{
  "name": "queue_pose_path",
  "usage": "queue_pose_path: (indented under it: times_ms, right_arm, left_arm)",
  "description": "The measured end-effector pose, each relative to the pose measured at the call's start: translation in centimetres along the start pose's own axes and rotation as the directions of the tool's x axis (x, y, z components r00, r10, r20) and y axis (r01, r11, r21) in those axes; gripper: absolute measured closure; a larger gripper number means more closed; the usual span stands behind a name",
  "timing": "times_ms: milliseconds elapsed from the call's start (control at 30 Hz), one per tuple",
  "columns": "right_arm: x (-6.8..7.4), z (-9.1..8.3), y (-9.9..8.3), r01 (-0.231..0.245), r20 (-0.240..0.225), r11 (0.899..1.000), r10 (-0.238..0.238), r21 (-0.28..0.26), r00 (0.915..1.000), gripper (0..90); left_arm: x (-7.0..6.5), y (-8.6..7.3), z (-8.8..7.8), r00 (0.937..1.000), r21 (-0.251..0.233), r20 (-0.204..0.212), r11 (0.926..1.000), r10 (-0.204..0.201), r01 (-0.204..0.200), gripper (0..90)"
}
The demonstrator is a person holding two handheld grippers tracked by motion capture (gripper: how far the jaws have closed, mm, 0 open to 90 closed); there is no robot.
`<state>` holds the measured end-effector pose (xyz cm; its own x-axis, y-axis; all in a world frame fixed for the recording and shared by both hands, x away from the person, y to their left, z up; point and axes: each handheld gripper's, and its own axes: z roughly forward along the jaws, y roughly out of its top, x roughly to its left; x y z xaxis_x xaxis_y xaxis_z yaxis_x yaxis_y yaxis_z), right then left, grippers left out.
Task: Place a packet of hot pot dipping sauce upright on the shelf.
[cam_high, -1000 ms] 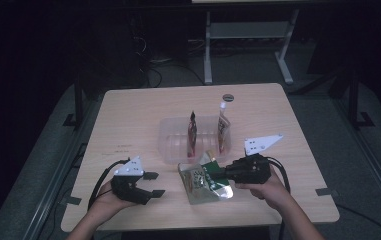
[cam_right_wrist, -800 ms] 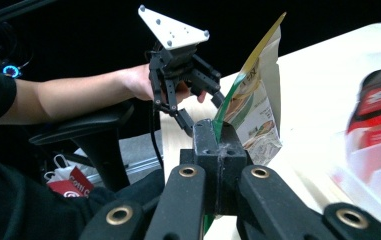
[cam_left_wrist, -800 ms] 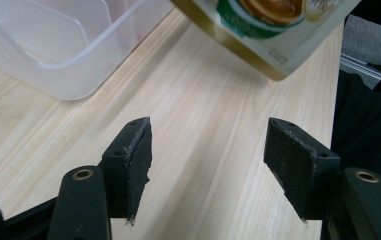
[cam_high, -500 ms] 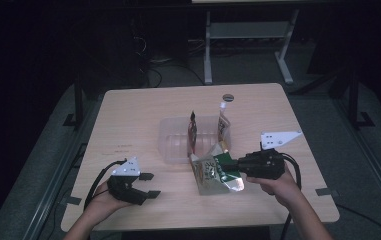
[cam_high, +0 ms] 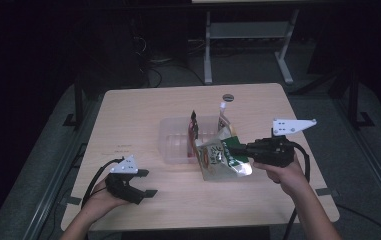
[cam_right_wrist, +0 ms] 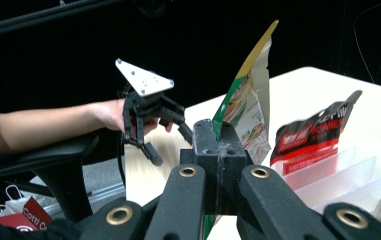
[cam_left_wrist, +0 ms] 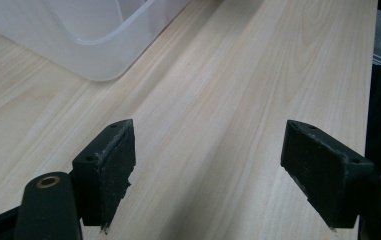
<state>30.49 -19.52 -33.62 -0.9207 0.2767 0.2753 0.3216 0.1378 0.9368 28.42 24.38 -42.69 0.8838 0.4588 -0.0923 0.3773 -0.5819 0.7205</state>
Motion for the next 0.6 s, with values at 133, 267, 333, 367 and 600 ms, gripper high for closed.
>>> queue_pose_path:
  times_ms: [133, 267, 333, 367, 600]
  right_arm:
    - [-0.1, -0.3, 0.5, 0.011, 0.009, 1.0, -0.011, -0.013, 0.9999, 90.0]
    - [0.1, -1.1, 1.0, 0.015, 0.025, 0.999, -0.014, -0.029, 0.9996, 90.0]
    - [0.1, -1.5, 1.1, 0.017, 0.033, 0.999, -0.016, -0.033, 0.9993, 90.0]
    - [0.1, -1.6, 1.2, 0.014, 0.037, 0.999, -0.012, -0.033, 0.9992, 90.0]
    - [0.2, -2.4, 1.5, 0.025, 0.052, 0.999, -0.023, -0.041, 0.9984, 90.0]
  left_arm:
    - [0.0, -0.1, 0.0, 1.0, -0.005, -0.001, 1.0, -0.008, 0.008, 20.8]
    - [0.2, -0.1, -0.1, 0.9999, -0.004, -0.005, 0.9999, -0.01, 0.01, 20.7]
    - [0.2, -0.1, -0.1, 0.9999, -0.005, -0.004, 0.9999, -0.011, 0.011, 20.6]
    - [0.2, -0.1, 0.0, 0.9999, -0.004, -0.004, 0.9999, -0.013, 0.013, 20.6]
    - [0.3, -0.1, 0.1, 0.9999, 0.001, -0.003, 0.9999, -0.014, 0.014, 20.0]
